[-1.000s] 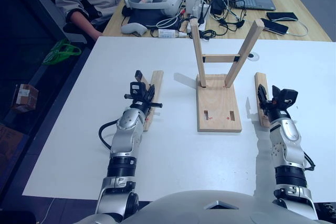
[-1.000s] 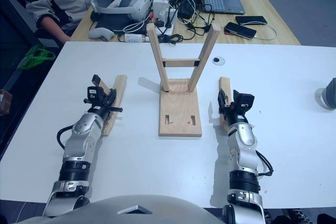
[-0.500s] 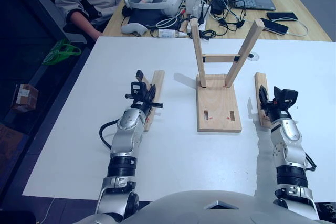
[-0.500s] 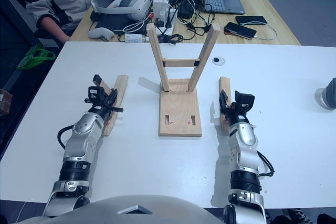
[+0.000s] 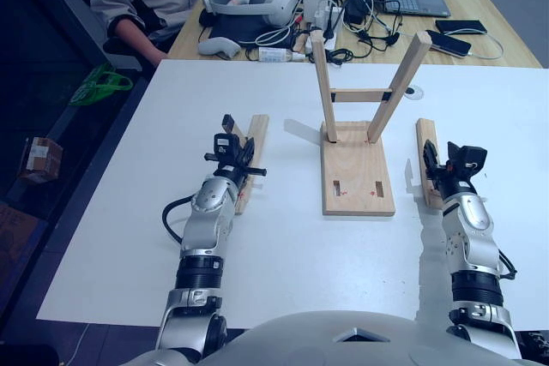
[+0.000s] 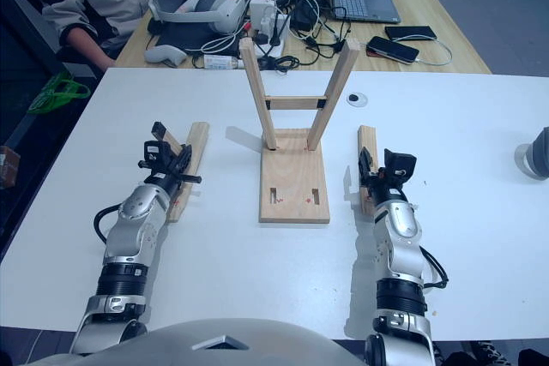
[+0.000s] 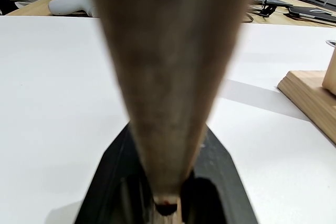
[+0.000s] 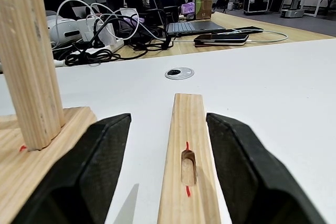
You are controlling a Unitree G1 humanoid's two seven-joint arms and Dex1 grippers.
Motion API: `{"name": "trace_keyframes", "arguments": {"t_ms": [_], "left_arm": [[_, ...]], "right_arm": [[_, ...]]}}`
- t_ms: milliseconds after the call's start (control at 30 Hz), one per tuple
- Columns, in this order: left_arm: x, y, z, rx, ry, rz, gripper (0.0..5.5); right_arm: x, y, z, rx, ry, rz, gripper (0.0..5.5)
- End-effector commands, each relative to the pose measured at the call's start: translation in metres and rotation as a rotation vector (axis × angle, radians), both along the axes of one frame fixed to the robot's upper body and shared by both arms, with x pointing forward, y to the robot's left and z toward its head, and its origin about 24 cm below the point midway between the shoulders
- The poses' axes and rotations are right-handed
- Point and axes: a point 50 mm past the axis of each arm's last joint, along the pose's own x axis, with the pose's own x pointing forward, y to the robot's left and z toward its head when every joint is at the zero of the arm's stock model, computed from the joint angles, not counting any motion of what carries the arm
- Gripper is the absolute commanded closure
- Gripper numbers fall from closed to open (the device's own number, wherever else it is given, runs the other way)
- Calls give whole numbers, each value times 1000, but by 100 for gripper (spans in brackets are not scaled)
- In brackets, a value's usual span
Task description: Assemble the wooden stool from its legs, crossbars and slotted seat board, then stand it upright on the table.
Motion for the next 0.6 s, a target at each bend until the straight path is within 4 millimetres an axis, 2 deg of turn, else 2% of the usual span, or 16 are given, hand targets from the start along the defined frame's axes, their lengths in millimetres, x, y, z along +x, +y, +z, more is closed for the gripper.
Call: {"name": "trace_keyframes", "arguments": {"t_ms": [33,600], "left_arm": [[3,-2,3,4,-8,-5,485],[3,-1,4,-4,-18,21,485]], "right_arm": [[2,1,4,-3,-11,5,262],[2,0,4,-1,-9,1,262]]}}
